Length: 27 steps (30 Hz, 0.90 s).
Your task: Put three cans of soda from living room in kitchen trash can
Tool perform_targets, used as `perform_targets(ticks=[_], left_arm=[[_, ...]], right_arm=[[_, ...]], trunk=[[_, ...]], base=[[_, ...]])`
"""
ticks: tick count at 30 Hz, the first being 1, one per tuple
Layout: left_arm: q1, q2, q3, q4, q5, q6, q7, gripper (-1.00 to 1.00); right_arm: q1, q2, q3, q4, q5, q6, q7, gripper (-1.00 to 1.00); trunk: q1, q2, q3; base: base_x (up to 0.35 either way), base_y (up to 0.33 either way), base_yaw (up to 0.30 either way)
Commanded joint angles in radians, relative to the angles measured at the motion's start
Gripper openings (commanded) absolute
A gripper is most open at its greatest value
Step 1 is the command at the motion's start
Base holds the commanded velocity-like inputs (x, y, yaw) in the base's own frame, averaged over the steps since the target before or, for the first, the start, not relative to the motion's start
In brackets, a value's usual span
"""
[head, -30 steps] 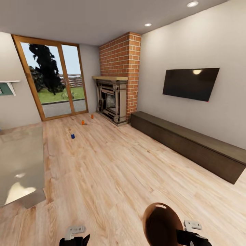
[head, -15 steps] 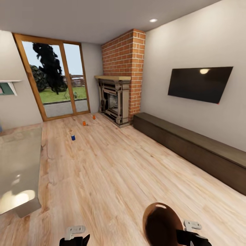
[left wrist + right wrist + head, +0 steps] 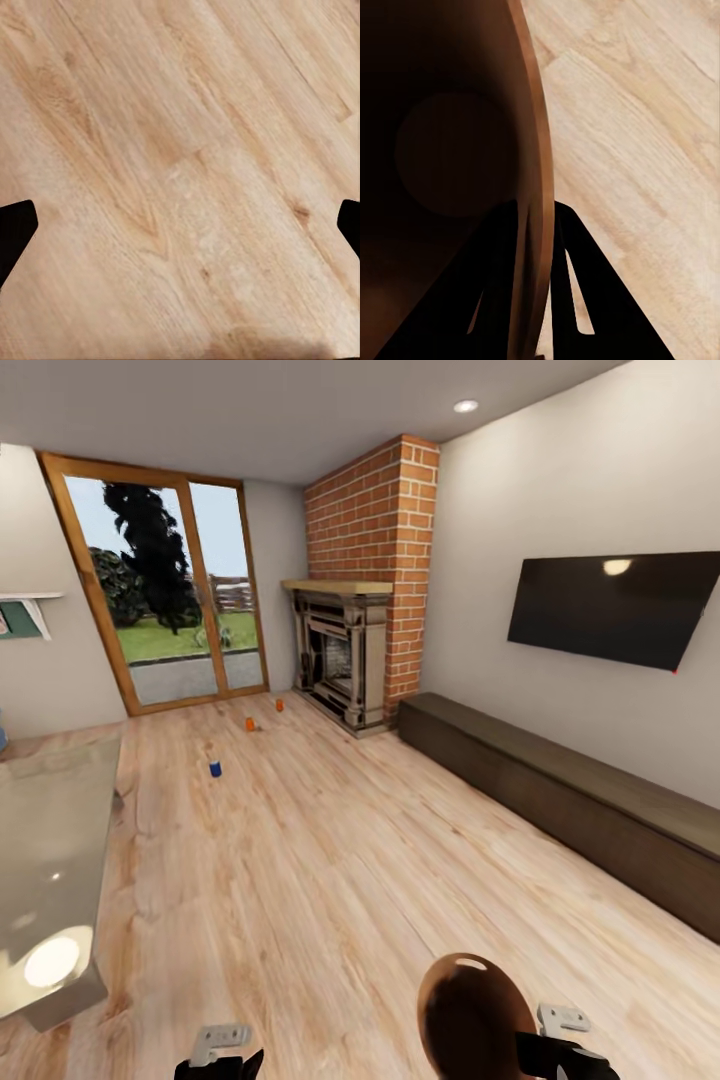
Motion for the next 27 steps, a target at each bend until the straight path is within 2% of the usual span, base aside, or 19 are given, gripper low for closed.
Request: perform_targets(ticks=[1, 7, 12, 27], left_arm=[[0.000, 0.000, -0.003, 0.001, 0.000, 0.000, 0.000, 1.00], [0.000, 0.000, -0.028, 0.008, -0.001, -0.003, 0.001, 1.00], [0.000, 0.000, -0.033, 0.012, 0.000, -0.005, 0.001, 1.00], [0.000, -0.001, -0.035, 0.018, 0.000, -0.005, 0.002, 1.00]], right_arm=[[0.000, 0.000, 0.000, -0.001, -0.007, 0.000, 0.007, -1.00], [-0.001, 0.000, 0.000, -0.001, -0.007, 0.000, 0.007, -1.00], [-0.001, 0.000, 0.000, -0.001, -0.007, 0.000, 0.007, -1.00], [0.000, 0.000, 0.000, -0.001, -0.007, 0.000, 0.007, -1.00]], trunk=[[0.000, 0.000, 0.000], [0.000, 0.000, -0.004], [0.000, 0.000, -0.007], [0.000, 0.000, -0.008]], base=[[0.343, 0.000, 0.082], [0.343, 0.000, 0.148], [0.343, 0.000, 0.133], [0.343, 0.000, 0.015]])
